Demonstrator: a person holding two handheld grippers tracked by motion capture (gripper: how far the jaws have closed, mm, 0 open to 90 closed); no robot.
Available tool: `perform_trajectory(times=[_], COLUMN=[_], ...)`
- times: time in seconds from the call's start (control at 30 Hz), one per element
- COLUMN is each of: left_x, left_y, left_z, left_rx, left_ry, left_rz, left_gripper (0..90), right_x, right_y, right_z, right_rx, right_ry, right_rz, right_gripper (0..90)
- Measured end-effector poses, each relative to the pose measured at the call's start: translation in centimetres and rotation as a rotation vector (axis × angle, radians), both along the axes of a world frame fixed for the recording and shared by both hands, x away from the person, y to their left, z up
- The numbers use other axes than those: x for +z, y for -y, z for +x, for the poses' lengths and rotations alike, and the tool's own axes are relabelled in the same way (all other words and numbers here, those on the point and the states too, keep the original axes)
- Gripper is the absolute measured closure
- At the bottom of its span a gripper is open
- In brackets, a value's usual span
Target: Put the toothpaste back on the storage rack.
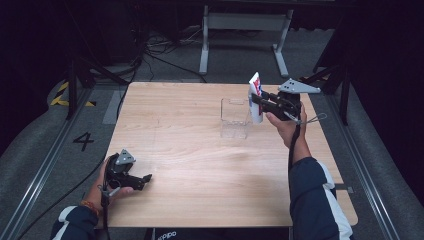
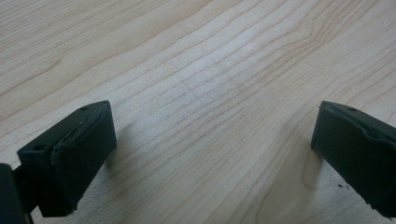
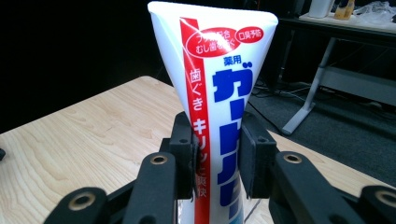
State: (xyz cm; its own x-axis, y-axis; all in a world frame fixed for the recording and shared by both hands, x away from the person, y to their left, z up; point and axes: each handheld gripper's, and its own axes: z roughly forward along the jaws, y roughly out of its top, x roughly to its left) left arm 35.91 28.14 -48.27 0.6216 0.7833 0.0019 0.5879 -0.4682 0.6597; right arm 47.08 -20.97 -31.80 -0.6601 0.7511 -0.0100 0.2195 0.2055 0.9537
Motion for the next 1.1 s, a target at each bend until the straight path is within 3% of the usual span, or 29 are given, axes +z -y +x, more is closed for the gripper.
perform_trajectory(times=[0.57,1.1], left_x=[0.0,0.0], left_y=[0.0,0.0], left_z=[0.0,0.0], left_rx=[0.004,0.002], left_ry=[-0.006,-0.002], left_rz=[-0.005,-0.003], left_gripper=[0.5,0.6], right_x=[-1.0,-3.2], right_y=[-1.3,-1.8], right_z=[2.3,3.8], right_rx=[0.026,0.044], right_ry=[-0.016,-0.046], right_rz=[0.011,0.014], right_gripper=[70.5,70.3])
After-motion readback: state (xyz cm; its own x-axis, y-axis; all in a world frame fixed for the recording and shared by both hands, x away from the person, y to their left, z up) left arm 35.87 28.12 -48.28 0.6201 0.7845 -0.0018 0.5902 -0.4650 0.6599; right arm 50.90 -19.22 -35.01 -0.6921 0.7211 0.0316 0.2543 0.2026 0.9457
